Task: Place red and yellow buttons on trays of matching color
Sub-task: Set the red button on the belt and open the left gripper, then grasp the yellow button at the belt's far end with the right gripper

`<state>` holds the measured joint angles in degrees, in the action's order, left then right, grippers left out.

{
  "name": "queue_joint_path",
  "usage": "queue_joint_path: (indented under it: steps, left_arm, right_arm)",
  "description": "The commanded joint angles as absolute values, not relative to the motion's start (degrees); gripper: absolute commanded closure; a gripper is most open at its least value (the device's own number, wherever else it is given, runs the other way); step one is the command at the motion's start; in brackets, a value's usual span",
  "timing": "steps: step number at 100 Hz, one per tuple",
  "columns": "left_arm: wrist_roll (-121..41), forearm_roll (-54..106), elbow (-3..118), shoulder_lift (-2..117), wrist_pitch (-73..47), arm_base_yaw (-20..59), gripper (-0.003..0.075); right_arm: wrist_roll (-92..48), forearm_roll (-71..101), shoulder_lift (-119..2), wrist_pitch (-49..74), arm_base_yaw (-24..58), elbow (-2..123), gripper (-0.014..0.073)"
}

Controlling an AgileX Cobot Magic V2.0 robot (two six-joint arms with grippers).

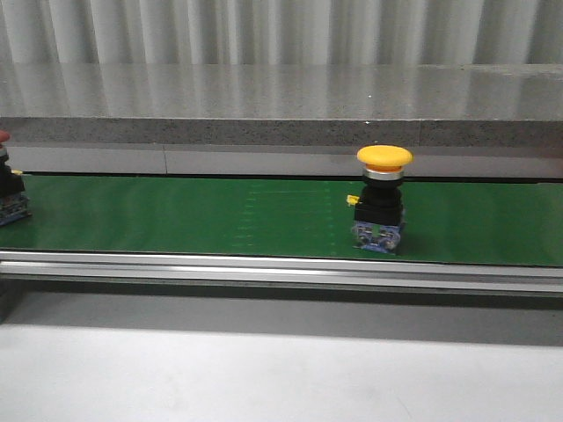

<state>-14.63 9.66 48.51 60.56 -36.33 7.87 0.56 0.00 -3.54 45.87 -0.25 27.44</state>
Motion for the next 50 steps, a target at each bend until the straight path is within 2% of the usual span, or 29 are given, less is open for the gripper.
queue_joint_path:
  steps: [1, 30, 50]
  left_arm:
    - [-14.8, 10.7, 46.6, 54.7, -30.8, 9.5, 0.0741]
    - [-14.8, 10.7, 35.9, 38.0, -30.5, 10.6, 0.0741]
    - [-14.8, 10.7, 32.0, 30.4, -31.4, 10.6, 0.0741]
  right_arm:
    - [0.0, 0.0, -4.3, 41.7, -0.3, 28.7, 0.0659]
    - [0.0, 0.0, -5.4, 40.1, 0.0, 29.2, 0.0659]
    - [0.0, 0.0, -14.2, 41.8, 3.8, 34.3, 0.0659]
